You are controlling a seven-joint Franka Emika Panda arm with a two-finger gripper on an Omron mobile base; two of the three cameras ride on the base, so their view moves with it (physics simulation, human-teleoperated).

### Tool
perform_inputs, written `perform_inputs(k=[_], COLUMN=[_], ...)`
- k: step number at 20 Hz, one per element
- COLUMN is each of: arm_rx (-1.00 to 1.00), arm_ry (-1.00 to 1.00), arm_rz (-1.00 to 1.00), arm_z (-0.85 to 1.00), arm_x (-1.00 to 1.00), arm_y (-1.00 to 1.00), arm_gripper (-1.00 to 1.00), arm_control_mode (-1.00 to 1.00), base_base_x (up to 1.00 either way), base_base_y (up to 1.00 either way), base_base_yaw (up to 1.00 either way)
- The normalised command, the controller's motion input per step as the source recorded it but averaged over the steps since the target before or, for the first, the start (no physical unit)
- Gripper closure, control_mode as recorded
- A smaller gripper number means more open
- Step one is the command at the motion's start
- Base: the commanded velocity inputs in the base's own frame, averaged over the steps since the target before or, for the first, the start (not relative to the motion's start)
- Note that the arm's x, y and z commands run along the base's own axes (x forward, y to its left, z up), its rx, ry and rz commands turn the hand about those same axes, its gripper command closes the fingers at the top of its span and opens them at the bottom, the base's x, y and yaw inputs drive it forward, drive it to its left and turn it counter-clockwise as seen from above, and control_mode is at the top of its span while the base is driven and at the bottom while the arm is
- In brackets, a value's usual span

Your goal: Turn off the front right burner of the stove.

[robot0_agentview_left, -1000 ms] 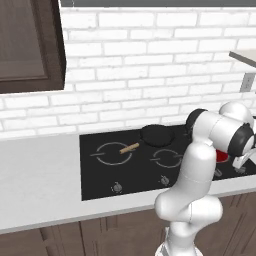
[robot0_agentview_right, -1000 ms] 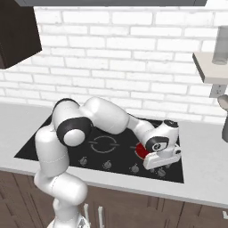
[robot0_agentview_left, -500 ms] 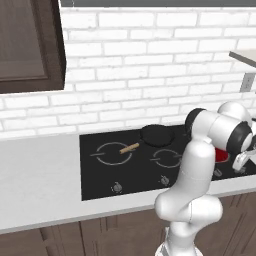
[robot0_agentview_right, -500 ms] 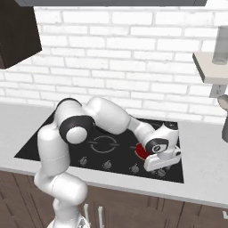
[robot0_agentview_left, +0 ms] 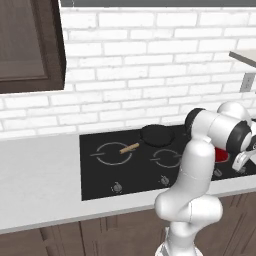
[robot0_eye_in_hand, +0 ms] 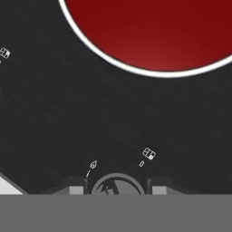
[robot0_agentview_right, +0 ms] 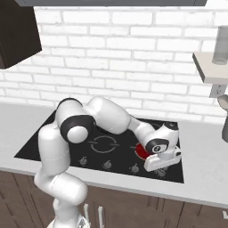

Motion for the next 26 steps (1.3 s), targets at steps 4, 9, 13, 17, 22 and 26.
perform_inputs(k=[4, 9, 13, 17, 22, 26], arm_rx=[0.01, 0.11, 0.18, 0.20, 0.17, 0.05], arm_ry=[0.06, 0.16, 0.22, 0.22, 0.20, 0.18], arm_rz=[-0.08, -0.29, -0.51, -0.64, -0.78, -0.79], arm_z=[0.00, 0.00, -0.04, -0.10, -0.21, -0.32], arm_x=[0.08, 0.07, 0.00, 0.00, 0.00, 0.00], arm_y=[-0.08, -0.42, -0.74, -0.90, -0.91, -0.68], arm_gripper=[1.00, 1.00, 1.00, 1.00, 1.00, 1.00], arm_control_mode=[-1.00, -1.00, -1.00, -1.00, -1.00, -1.00], base_base_x=[0.00, 0.00, 0.00, 0.00, 0.00, 0.00], base_base_y=[0.00, 0.00, 0.00, 0.00, 0.00, 0.00], base_base_yaw=[0.00, 0.00, 0.00, 0.00, 0.00, 0.00])
